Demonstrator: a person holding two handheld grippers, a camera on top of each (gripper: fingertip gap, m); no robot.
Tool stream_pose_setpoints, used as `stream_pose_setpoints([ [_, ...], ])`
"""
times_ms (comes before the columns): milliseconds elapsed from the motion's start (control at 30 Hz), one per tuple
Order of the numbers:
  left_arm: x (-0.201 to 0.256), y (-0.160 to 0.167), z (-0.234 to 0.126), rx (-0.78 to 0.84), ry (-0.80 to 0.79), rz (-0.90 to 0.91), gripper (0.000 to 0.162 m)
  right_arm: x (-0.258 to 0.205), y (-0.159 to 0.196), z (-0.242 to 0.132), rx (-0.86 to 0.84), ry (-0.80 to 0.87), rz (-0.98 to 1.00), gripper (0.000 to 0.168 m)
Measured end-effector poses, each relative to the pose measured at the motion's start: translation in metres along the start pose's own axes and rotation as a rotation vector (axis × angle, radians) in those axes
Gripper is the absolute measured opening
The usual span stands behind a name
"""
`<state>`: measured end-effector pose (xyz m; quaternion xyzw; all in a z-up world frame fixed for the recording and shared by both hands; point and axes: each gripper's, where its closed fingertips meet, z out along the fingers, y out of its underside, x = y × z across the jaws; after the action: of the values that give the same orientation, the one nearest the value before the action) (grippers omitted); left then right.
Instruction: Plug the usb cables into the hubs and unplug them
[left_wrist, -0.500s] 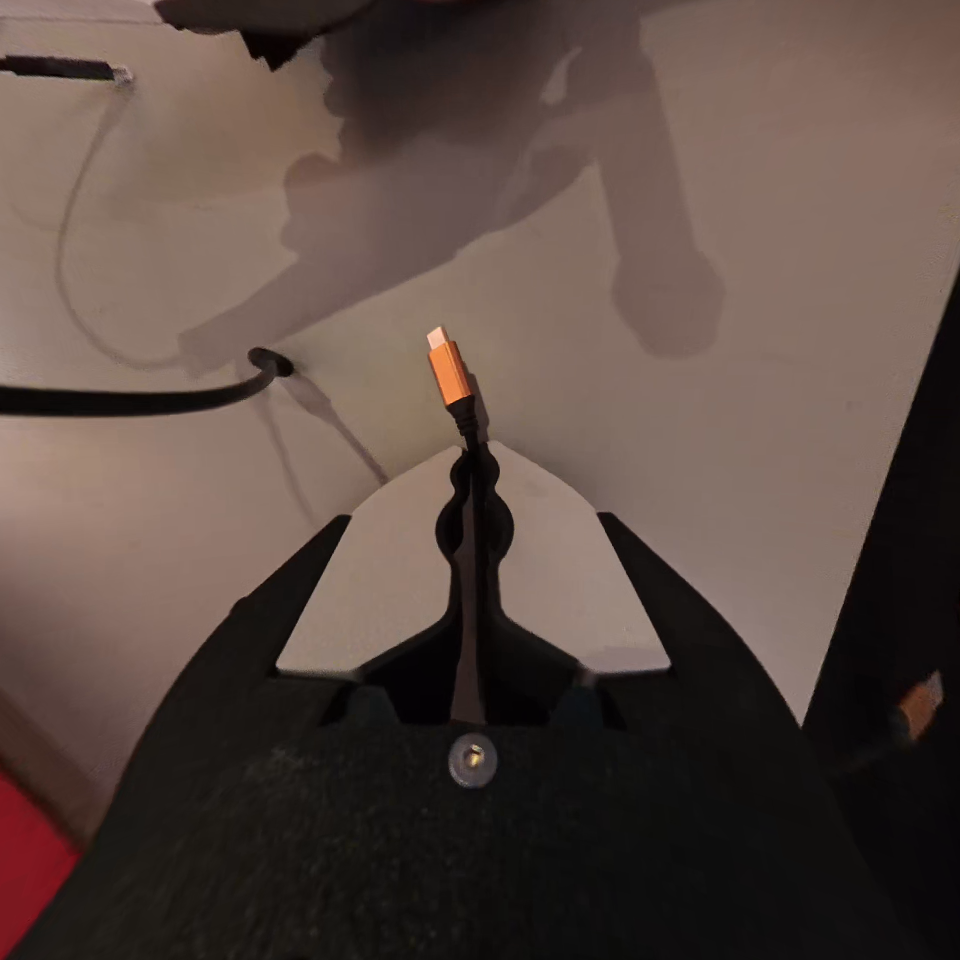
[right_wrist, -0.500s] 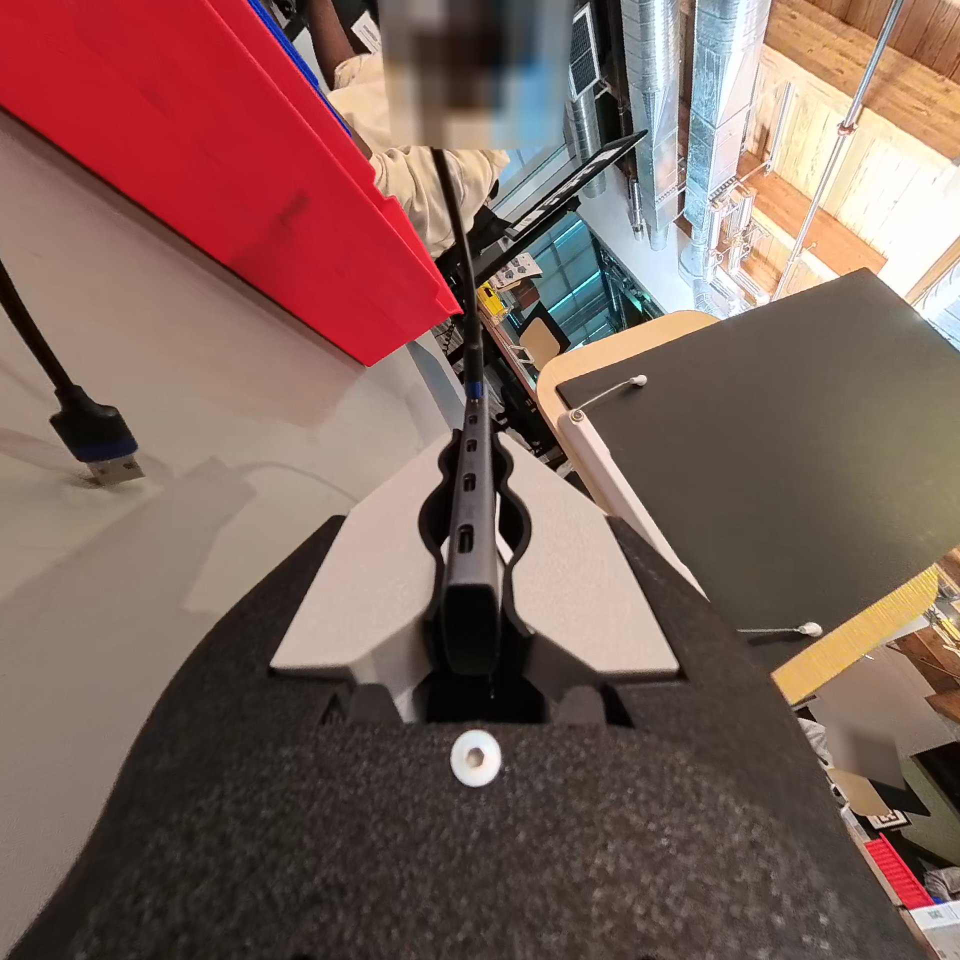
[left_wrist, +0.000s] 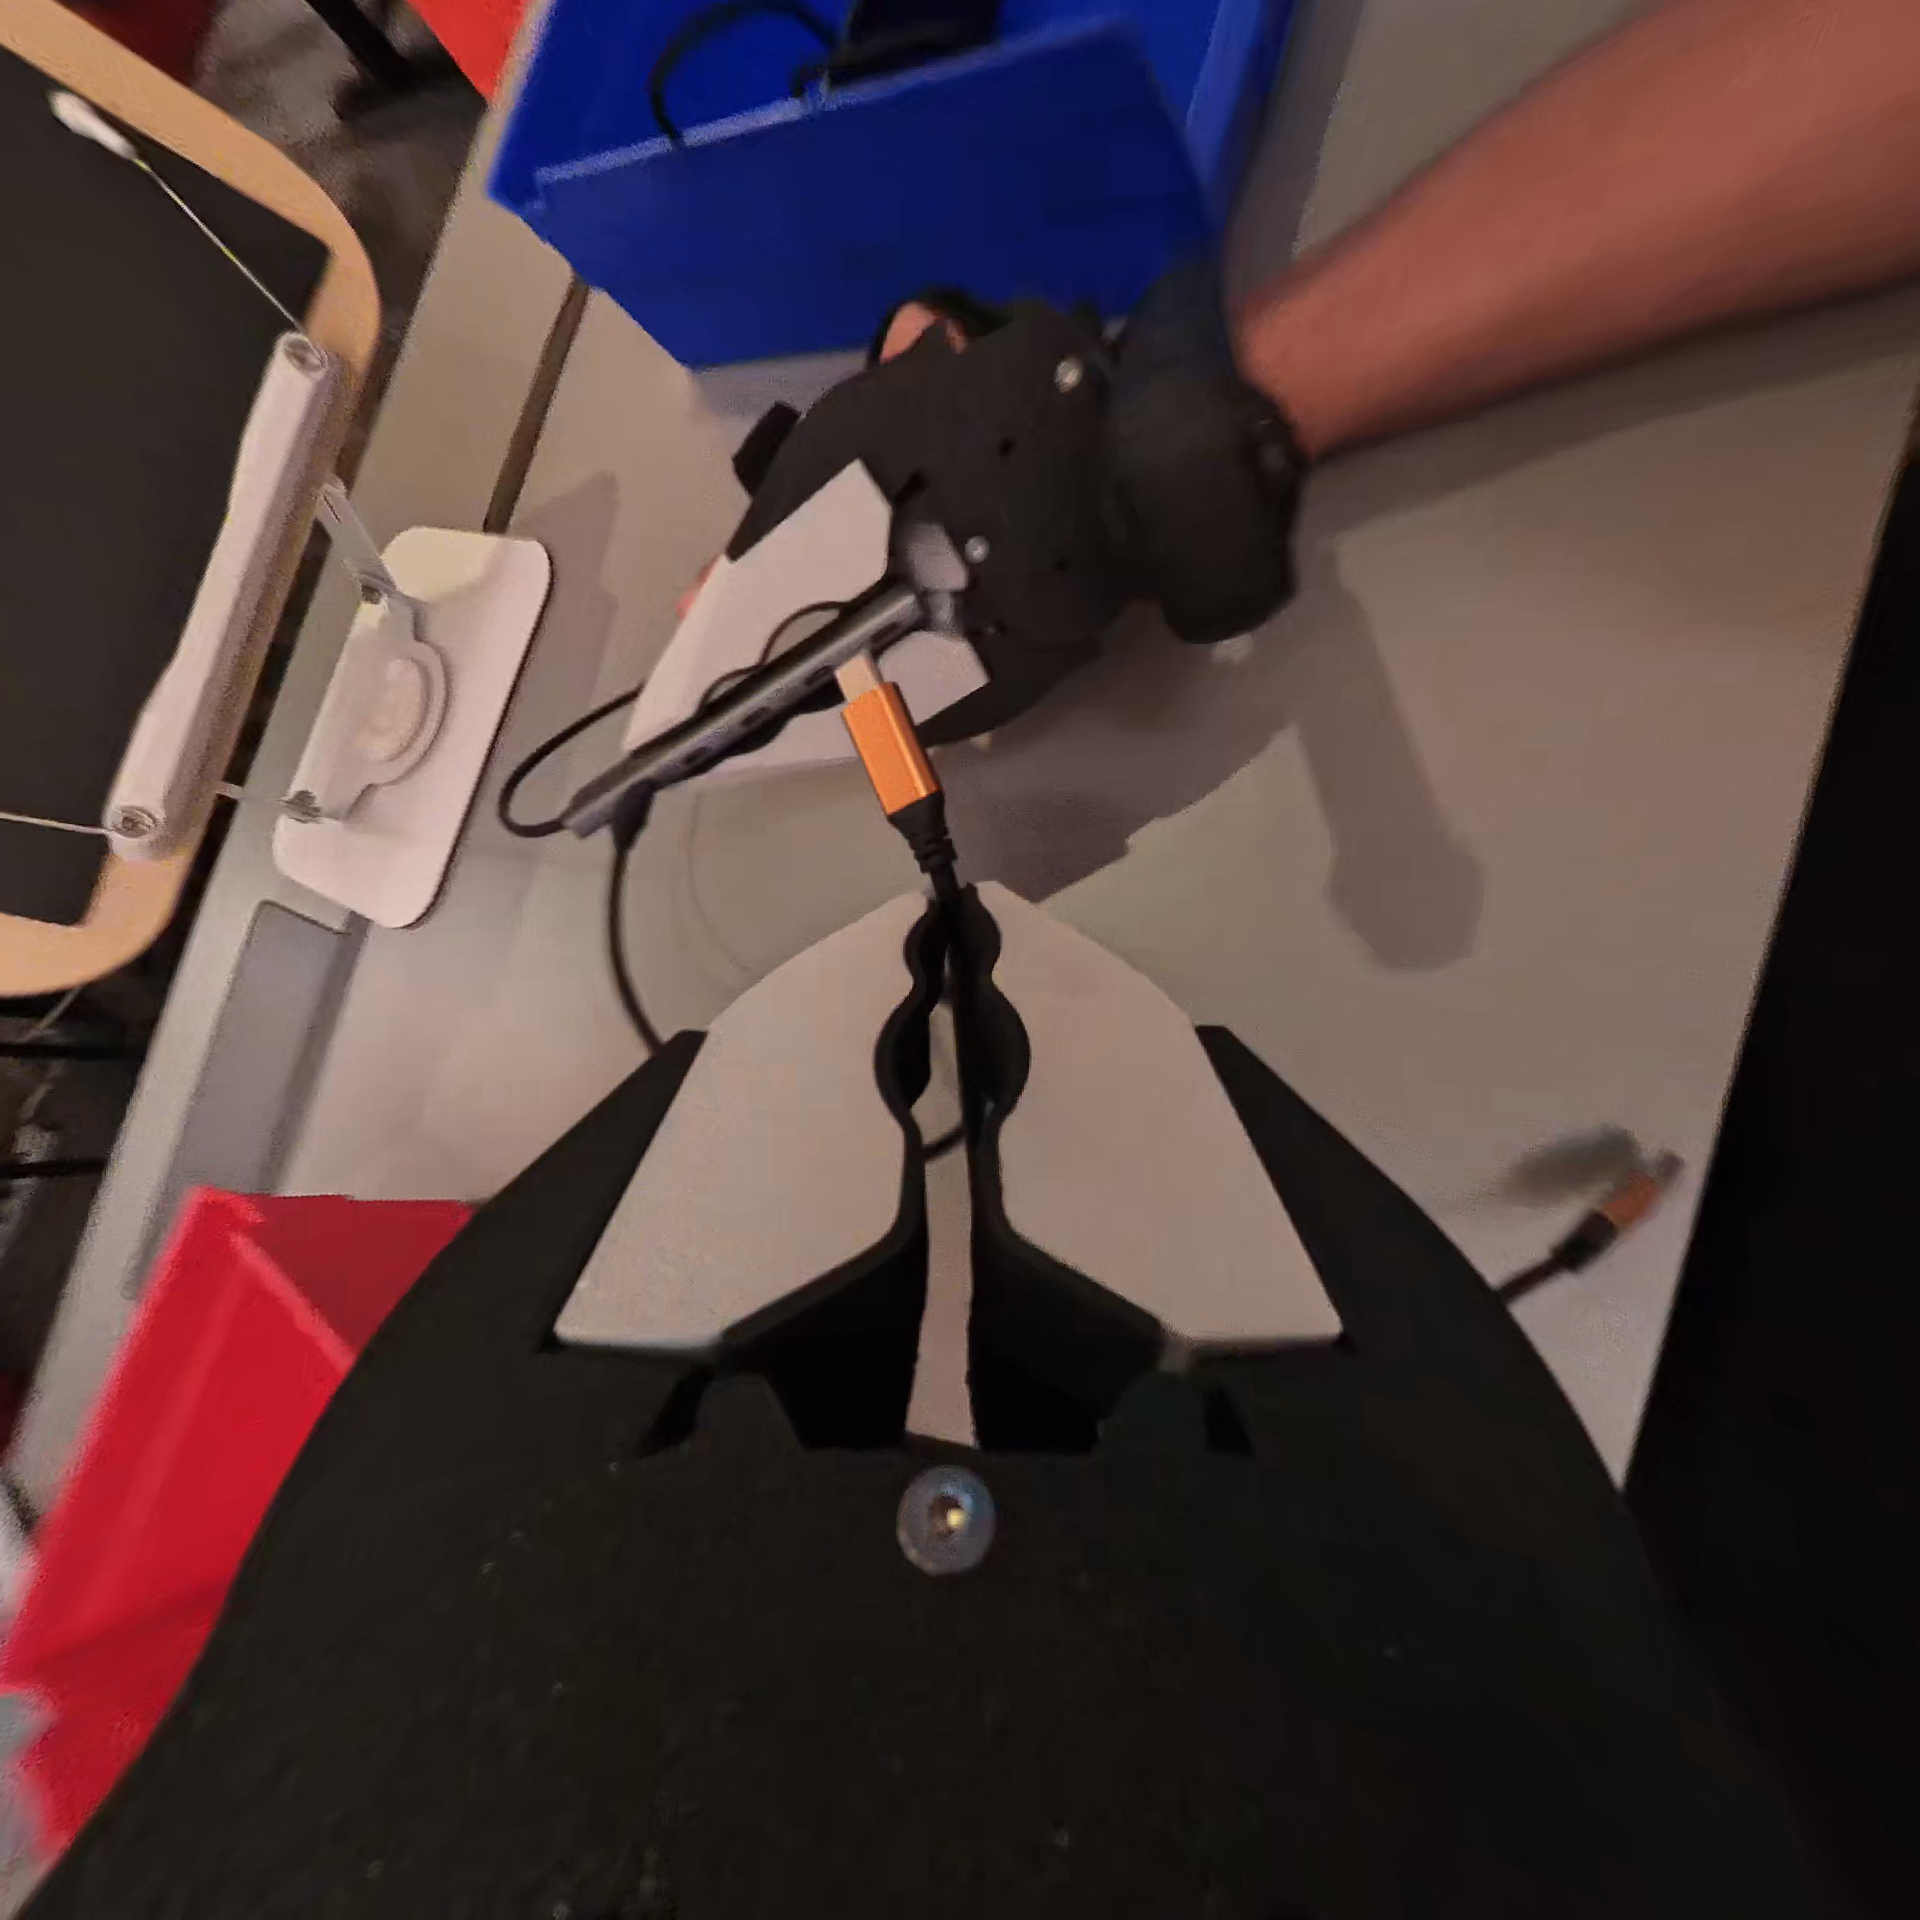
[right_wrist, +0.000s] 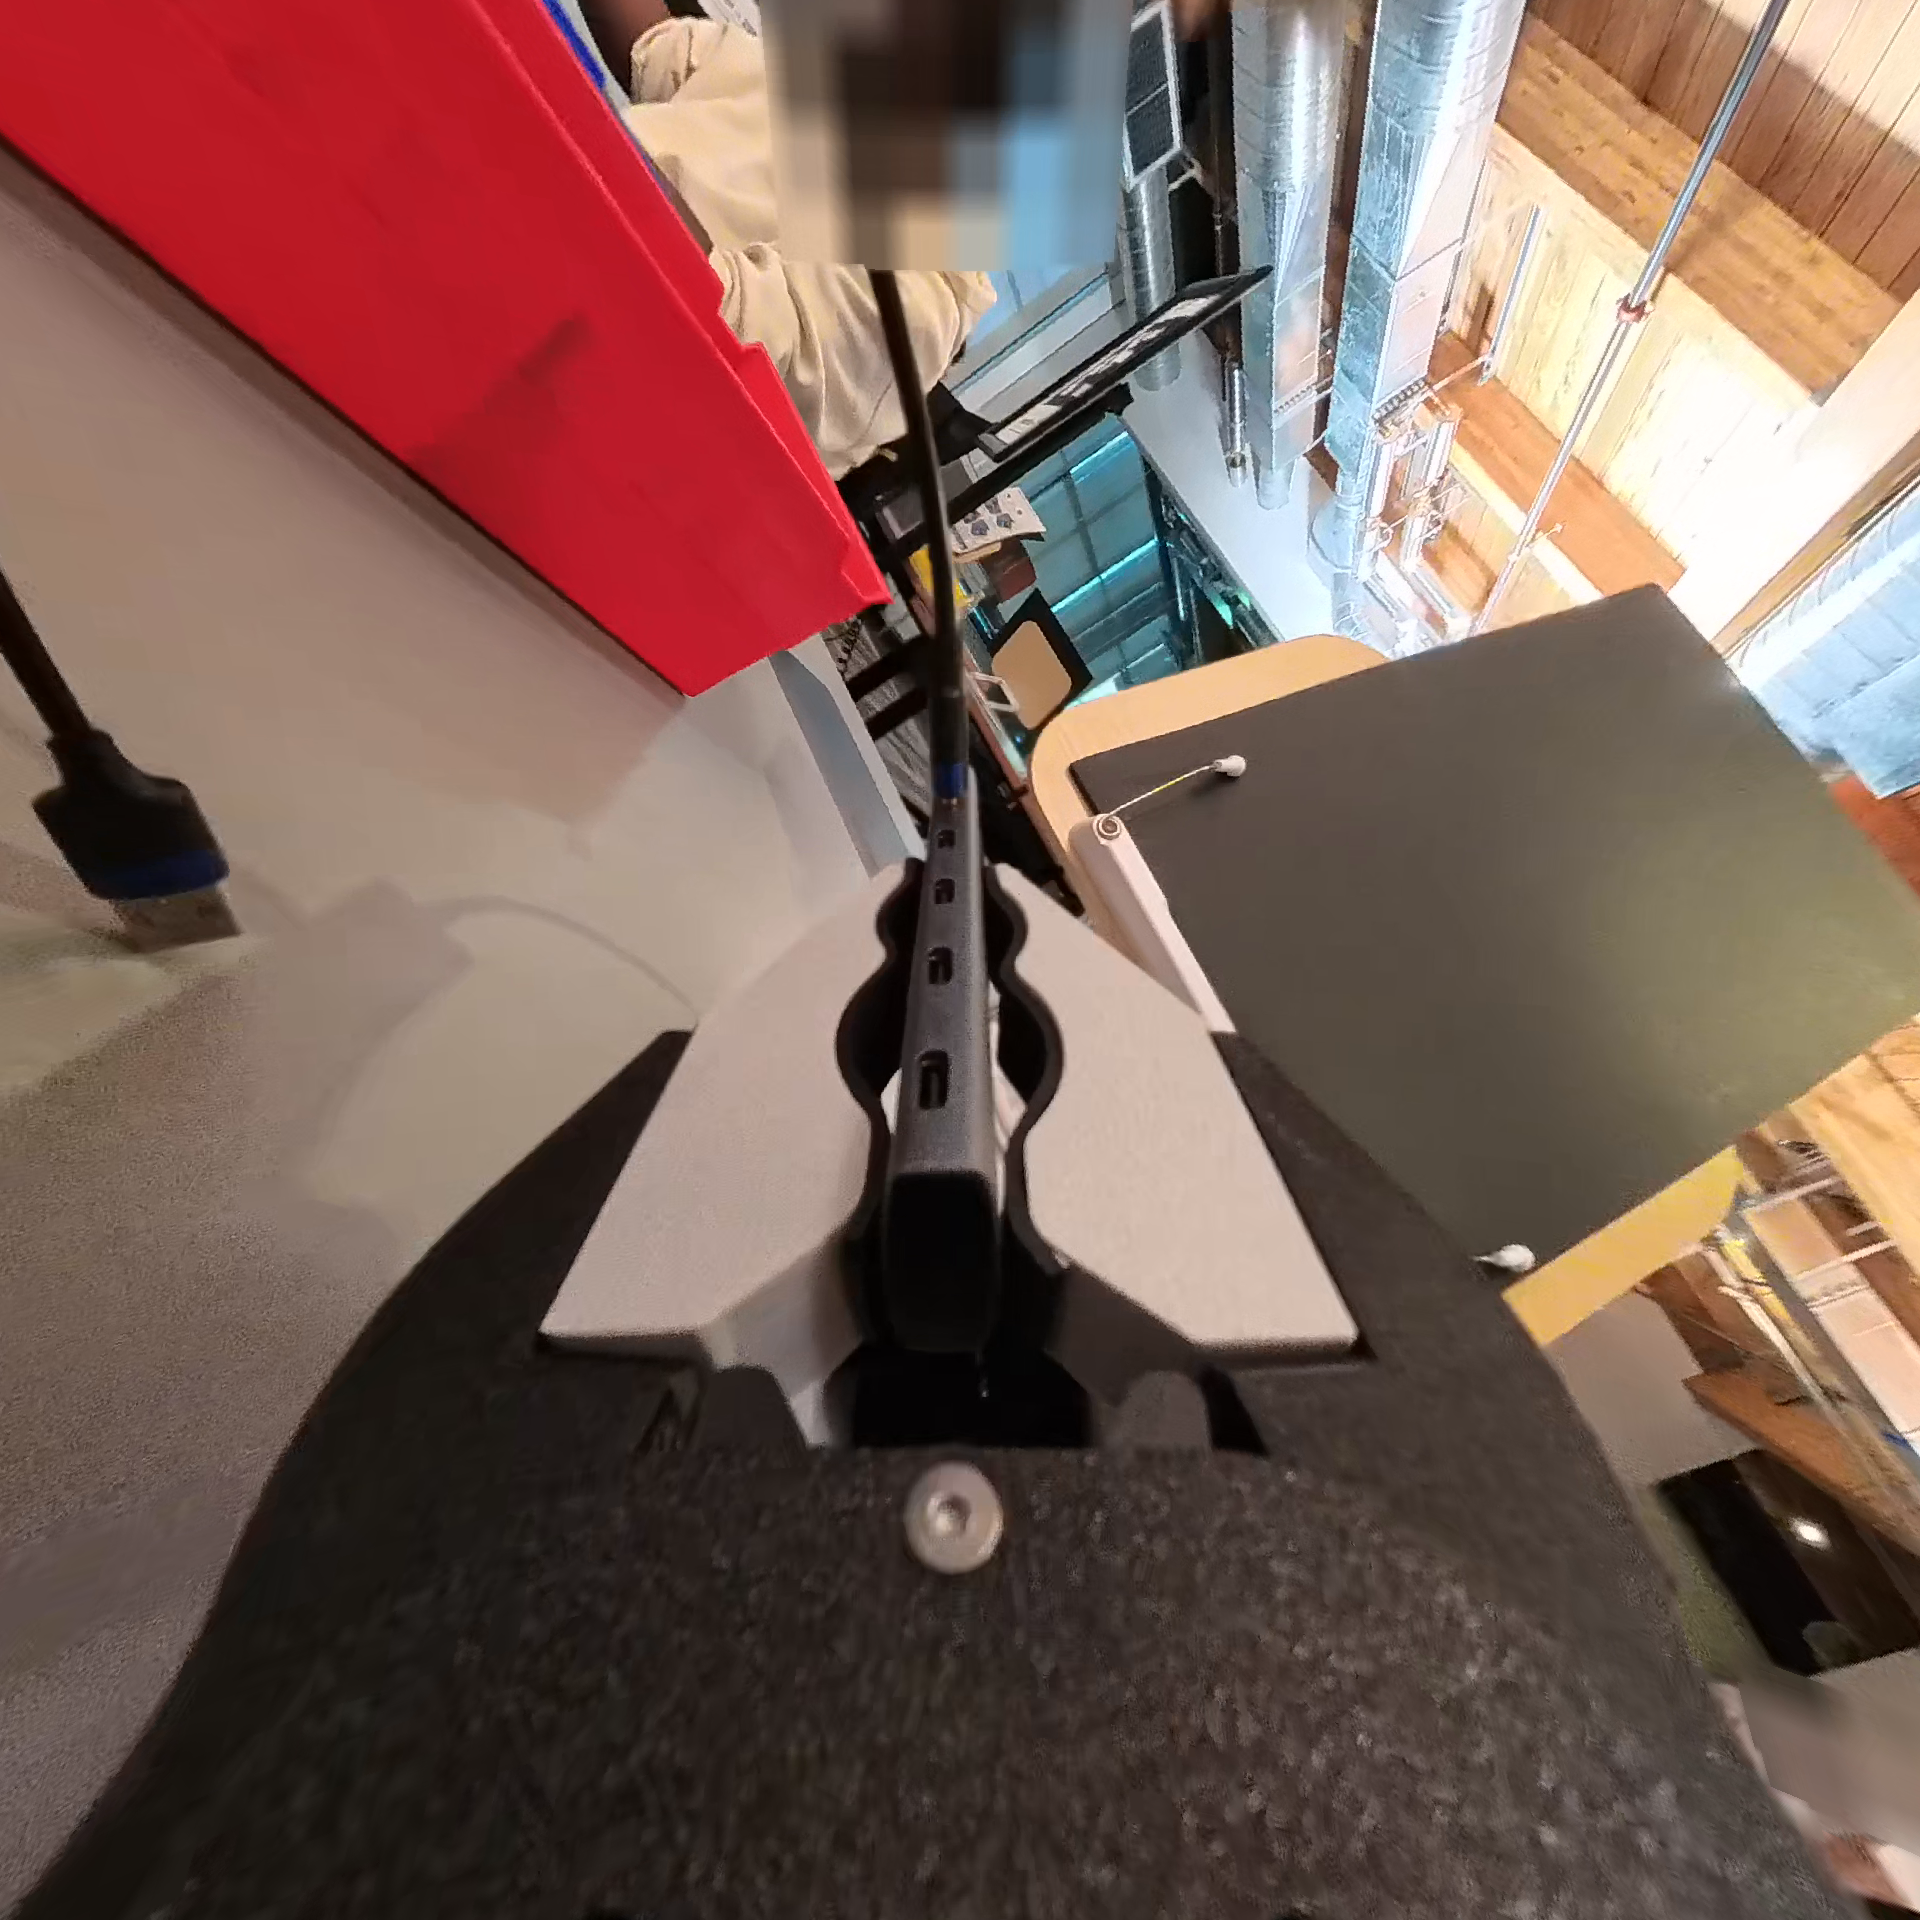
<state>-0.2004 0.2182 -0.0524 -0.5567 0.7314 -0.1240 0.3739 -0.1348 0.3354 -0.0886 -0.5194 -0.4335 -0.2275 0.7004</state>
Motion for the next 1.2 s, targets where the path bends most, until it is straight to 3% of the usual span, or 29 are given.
stream_pose_setpoints([
  [133,-0.028,0.014,0.023,-0.260,0.087,0.155,0.002,-0.004,-0.001,0.000,-0.041,0.011,-0.136,0.007],
  [367,-0.039,0.042,0.047,-0.470,0.188,0.218,0.002,-0.019,0.004,0.005,-0.102,-0.033,-0.224,0.008],
  [1200,-0.035,0.048,0.052,-0.465,0.217,0.149,0.002,-0.030,0.003,0.006,-0.105,-0.070,-0.241,0.008],
])
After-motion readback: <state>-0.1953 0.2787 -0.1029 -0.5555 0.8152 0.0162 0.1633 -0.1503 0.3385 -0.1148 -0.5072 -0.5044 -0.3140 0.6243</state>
